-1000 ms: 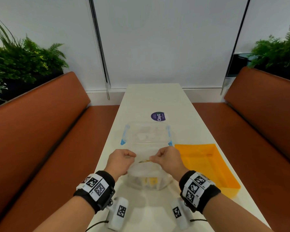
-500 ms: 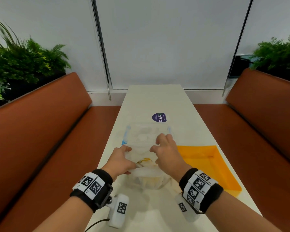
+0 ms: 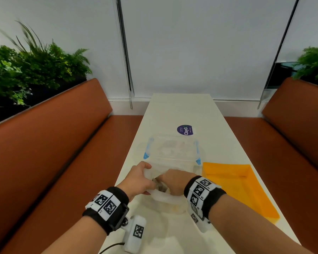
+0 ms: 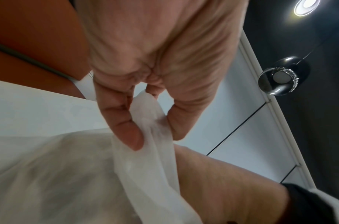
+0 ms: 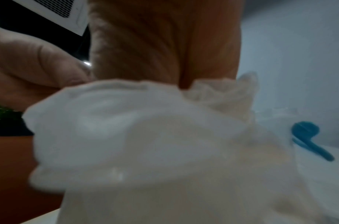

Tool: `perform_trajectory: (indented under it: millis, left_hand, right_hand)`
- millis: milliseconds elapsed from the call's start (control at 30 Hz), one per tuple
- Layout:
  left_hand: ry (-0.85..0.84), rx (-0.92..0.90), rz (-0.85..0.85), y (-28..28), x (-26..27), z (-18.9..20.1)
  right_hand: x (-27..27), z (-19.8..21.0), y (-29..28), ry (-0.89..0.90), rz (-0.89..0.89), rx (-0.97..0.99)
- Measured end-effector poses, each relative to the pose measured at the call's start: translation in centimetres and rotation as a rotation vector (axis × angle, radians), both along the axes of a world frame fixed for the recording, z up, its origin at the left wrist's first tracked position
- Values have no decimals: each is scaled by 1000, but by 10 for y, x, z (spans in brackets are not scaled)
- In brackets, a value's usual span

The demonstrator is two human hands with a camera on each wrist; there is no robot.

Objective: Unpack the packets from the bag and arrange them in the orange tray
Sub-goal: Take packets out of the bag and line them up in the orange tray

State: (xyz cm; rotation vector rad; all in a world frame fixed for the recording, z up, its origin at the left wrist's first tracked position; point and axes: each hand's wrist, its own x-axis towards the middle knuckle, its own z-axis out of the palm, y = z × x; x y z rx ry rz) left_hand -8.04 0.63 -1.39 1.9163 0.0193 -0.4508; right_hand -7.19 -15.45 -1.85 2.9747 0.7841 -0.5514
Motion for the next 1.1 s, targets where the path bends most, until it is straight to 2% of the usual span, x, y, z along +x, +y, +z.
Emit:
perform_trajectory:
  millis: [267, 433, 733, 933, 1100]
  left_hand:
    - [30, -45, 5, -4, 1, 0]
    - [47, -63, 14, -9, -2, 0]
    - [65, -127, 113, -10, 2, 5]
    - [101, -96, 97, -8, 1, 13]
    - [81, 18, 8, -10, 1, 16]
  right_hand:
    - [13, -3, -8, 45, -44, 70]
    - [5, -13, -1, 116, -38, -32]
    - [8, 14, -12, -36, 53, 159]
    - [12, 40, -34, -31, -77, 300]
    - [7, 55, -45, -33, -140, 439]
